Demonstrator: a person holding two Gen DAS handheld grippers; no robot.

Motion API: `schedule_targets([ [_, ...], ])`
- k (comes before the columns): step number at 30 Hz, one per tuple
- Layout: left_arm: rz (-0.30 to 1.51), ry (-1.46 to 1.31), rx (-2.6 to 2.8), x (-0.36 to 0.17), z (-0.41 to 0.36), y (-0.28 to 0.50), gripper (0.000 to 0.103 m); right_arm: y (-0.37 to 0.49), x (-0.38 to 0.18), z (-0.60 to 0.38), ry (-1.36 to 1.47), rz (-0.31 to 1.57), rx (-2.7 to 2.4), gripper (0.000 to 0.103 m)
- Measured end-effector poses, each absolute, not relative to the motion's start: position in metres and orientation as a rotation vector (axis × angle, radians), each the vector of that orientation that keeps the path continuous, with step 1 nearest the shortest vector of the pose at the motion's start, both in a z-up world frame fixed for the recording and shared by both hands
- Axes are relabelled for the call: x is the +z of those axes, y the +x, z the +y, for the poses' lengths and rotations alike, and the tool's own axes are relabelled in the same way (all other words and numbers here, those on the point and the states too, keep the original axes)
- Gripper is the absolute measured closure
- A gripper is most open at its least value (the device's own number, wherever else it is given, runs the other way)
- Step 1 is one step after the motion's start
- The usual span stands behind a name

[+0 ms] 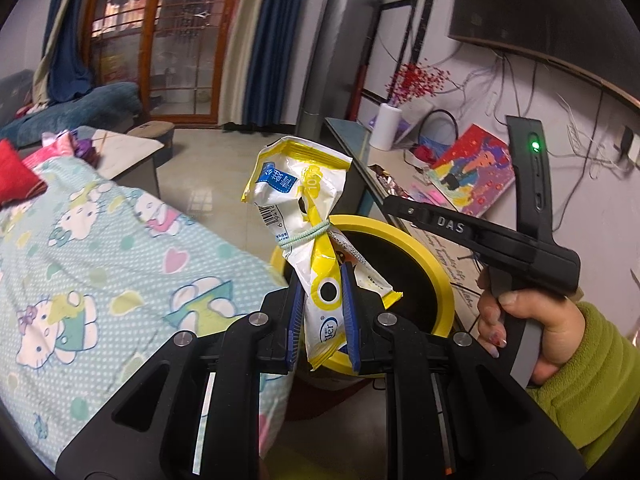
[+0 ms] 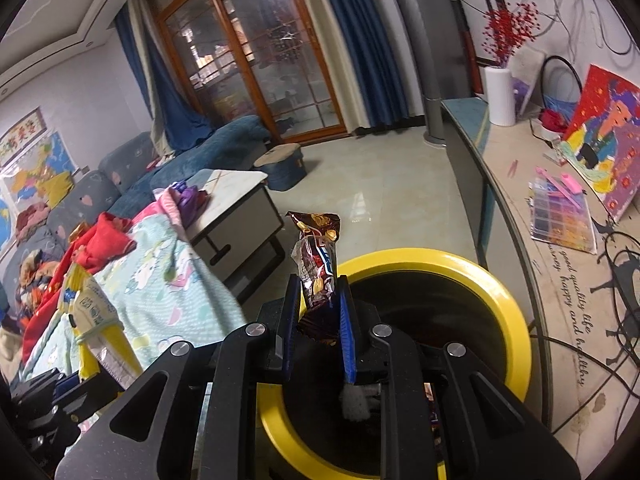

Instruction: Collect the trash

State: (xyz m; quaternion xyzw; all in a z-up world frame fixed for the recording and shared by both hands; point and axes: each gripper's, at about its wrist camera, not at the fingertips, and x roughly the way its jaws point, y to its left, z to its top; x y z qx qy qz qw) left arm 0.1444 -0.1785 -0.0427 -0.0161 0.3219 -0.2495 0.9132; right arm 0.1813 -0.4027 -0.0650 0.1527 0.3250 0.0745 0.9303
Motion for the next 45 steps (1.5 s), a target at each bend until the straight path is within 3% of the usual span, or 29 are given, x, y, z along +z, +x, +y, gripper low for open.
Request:
schedule_targets([
  [25,0.754,0.105,-0.624,-0.07,-0.248,0.174,0.09,0.19,-0.109,-0.468,0.465,0.765,0.053,0.083],
  [29,0.76,0.11,-0.623,-0.07,-0.256,0.182,0.089,0.187,-0.111,-0.475,0.485,0.763,0.056,0.07],
  [31,0.752,0.105,-0.625,-0.068,-0.257,0.184,0.078,0.186,-0.112,-0.48,0.508,0.758,0.056,0.066],
  [34,0.733,0.1,-0.621,-0.063,-0.256,0.185,0.045,0.183,-0.111,-0.485,0.522,0.747,0.05,0.056],
  [38,0.716,0.079,-0.588,-0.058,-0.247,0.183,0.024,0.176,-0.105,-0.483,0.476,0.724,0.027,0.046],
  [39,0.713,0.065,-0.575,-0.057,-0.242,0.183,0.02,0.174,-0.103,-0.481,0.466,0.716,0.028,0.044],
  [41,0.708,0.046,-0.553,-0.054,-0.235,0.185,0.011,0.169,-0.097,-0.474,0.437,0.697,0.027,0.028],
  [45,0.701,0.017,-0.476,-0.048,-0.21,0.186,0.011,0.161,-0.086,-0.457,0.396,0.667,0.024,0.013],
])
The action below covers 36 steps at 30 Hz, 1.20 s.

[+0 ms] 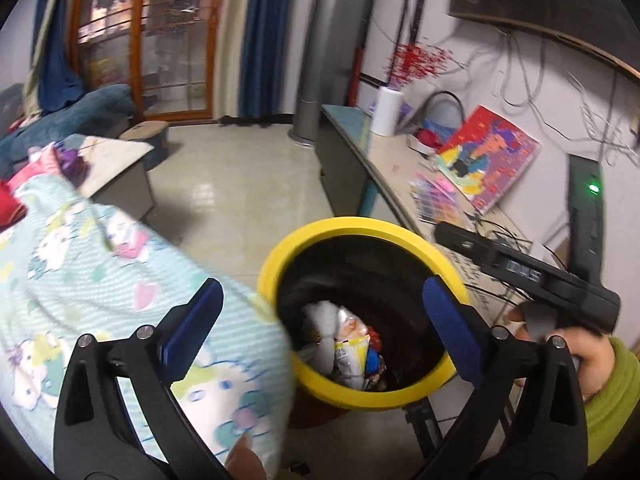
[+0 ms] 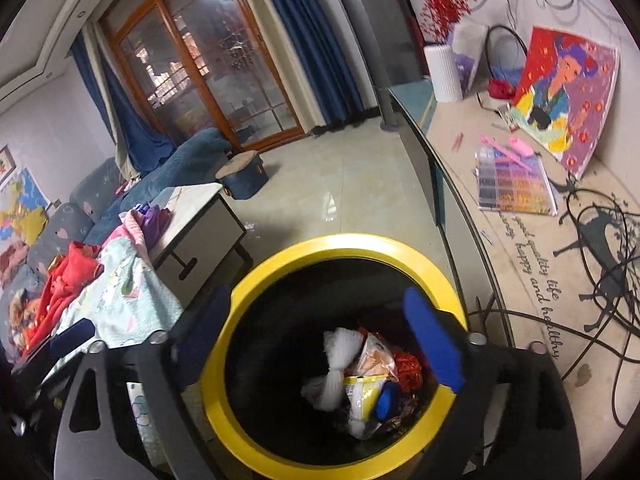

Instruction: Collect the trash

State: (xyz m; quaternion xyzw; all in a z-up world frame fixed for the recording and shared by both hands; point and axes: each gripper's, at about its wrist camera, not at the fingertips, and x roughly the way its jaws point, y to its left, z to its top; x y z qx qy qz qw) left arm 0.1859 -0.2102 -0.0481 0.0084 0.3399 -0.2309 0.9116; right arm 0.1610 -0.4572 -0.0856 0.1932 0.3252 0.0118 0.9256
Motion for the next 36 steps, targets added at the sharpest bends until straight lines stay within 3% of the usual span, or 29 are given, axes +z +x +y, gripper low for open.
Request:
schedule_targets([
  [2,0.695,-0.001,-0.435,-0.046,-0.197,0.185,0.011,0.158,-0.082,-0.446,0.373,0.663,0.027,0.007],
  [12,0.647,-0.067,-0.279,-0.035,-0.121,0.169,0.011,0.147,-0.067,-0.376,0.214,0.667,0.121,0.007],
  [29,0.504,-0.107,-0.151,-0.014,-0.044,0.104,0.011,0.071,-0.016,-0.293,0.081,0.337,0.126,0.006],
  [36,0.451,-0.085,-0.145,-0.01,-0.031,0.07,0.011,0.054,-0.026,-0.257,0.008,0.411,0.162,0.006],
])
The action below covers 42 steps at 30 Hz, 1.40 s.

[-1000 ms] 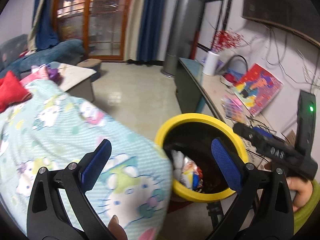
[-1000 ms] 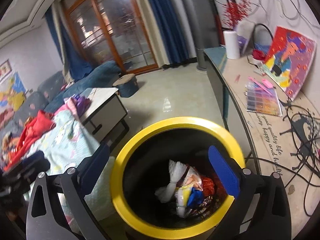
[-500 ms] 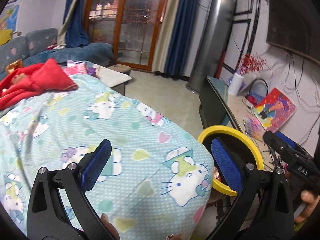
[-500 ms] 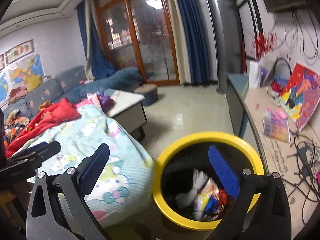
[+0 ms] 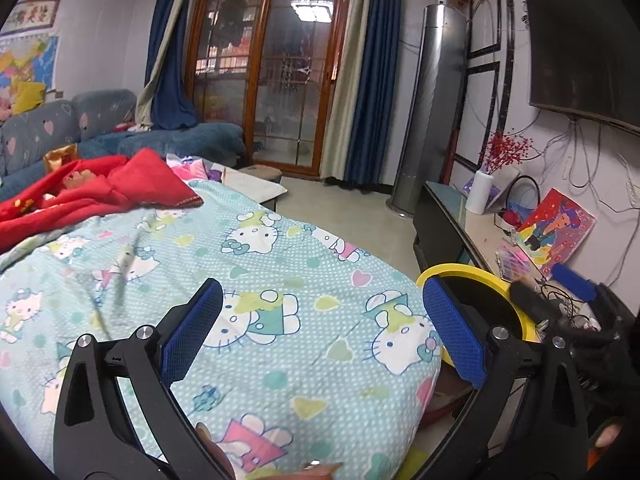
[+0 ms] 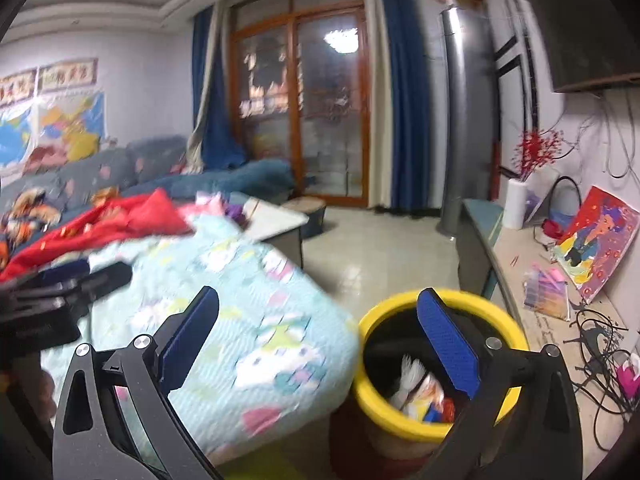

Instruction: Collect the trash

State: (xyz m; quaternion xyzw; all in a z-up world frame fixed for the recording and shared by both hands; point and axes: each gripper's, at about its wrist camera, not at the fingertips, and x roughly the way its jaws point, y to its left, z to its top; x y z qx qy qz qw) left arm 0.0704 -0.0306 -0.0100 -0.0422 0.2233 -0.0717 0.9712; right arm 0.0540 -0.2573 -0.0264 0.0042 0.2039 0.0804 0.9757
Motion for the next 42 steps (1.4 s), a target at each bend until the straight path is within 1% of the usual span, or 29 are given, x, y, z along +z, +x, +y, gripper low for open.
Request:
schedule_targets([
  [4,0.42,-0.07,-0.142,-0.008,-0.023,0.054,0.011,0.047,-0.035,-0.243,-0.085,0.415,0.06,0.006],
  [7,0.416,-0.086,-0.137,-0.008,-0.016,0.047,0.011,0.043,-0.032,-0.242,-0.071,0.382,0.072,0.006],
  [15,0.406,-0.109,-0.132,-0.008,-0.009,0.039,0.011,0.039,-0.03,-0.248,-0.014,0.377,0.131,0.006],
  [42,0.386,-0.105,-0.145,-0.006,-0.014,0.034,0.011,0.036,-0.031,-0.241,-0.033,0.368,0.16,0.006],
])
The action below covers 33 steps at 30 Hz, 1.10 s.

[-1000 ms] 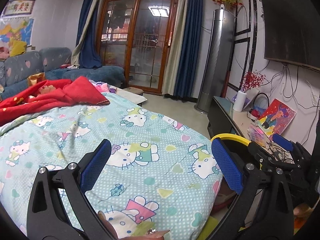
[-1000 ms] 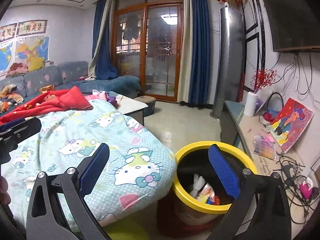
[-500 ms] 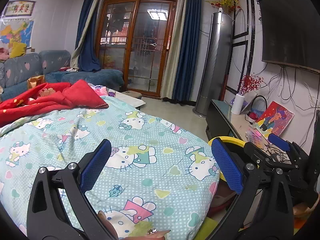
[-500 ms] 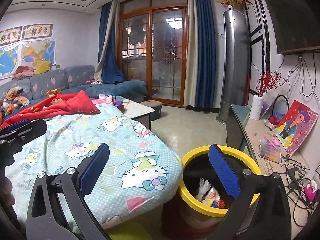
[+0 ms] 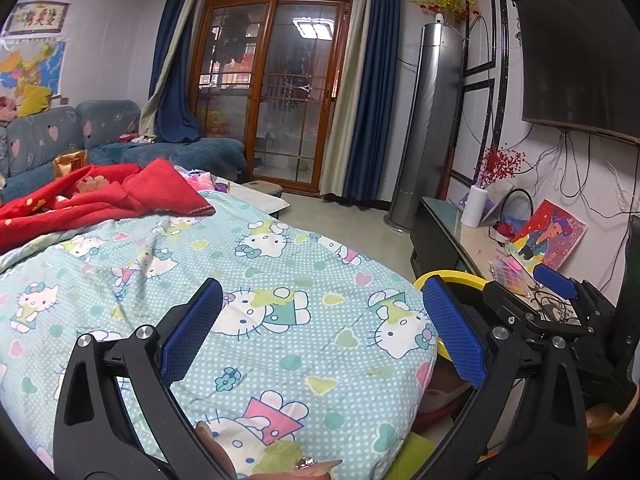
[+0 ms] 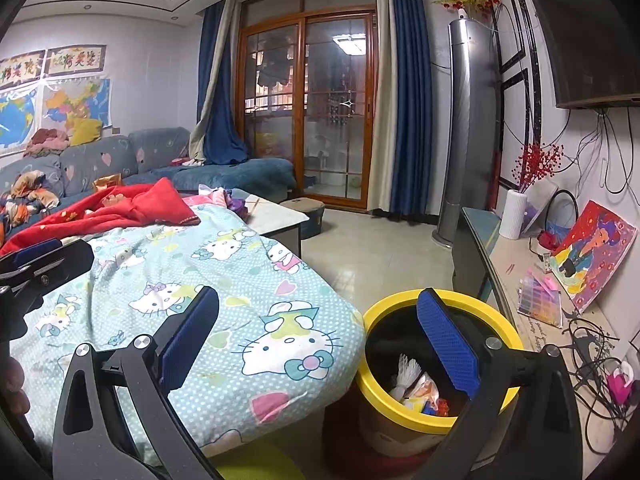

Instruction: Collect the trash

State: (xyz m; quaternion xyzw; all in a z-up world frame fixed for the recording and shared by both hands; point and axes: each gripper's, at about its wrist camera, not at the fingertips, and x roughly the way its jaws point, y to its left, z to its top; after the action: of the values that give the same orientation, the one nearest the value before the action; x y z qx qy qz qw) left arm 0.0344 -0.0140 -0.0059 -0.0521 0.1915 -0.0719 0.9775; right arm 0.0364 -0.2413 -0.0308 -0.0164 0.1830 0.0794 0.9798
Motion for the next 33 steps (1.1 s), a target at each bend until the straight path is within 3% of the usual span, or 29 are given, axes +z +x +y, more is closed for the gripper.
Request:
schedule_targets([
  [33,0.387,-0.108,-0.145,-0.002,-0.0134,0.0356,0.011,0.0362,-0.0298,-0.2411,-0.048,0.36,0.156,0.006],
])
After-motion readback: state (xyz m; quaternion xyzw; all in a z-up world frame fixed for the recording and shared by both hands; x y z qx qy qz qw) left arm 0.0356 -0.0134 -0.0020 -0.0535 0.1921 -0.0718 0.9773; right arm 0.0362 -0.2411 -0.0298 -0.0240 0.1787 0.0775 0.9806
